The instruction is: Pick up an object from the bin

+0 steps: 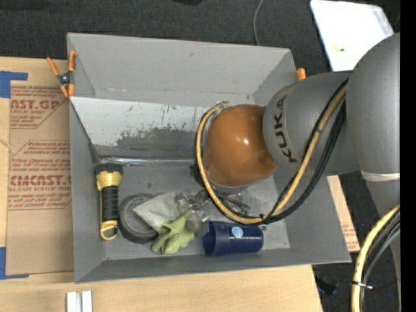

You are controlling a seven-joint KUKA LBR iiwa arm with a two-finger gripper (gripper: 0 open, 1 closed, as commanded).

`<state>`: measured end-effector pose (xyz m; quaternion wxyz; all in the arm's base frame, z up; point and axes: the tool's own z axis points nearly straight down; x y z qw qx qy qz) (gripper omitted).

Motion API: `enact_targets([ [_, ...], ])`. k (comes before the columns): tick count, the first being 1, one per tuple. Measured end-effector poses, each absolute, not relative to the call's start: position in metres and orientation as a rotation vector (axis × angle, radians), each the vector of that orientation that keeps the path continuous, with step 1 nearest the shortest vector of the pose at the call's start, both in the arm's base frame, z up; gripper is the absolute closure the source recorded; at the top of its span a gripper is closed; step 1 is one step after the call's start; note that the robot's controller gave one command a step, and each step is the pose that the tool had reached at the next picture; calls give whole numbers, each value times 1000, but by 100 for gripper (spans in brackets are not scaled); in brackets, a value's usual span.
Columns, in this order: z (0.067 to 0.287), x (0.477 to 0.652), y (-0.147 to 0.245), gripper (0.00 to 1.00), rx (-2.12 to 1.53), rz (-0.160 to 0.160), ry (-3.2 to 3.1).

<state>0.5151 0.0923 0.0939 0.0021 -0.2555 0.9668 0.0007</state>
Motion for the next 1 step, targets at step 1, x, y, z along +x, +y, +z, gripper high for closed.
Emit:
enact_targets([
  [1,94,515,92,100,-802,3,3033],
])
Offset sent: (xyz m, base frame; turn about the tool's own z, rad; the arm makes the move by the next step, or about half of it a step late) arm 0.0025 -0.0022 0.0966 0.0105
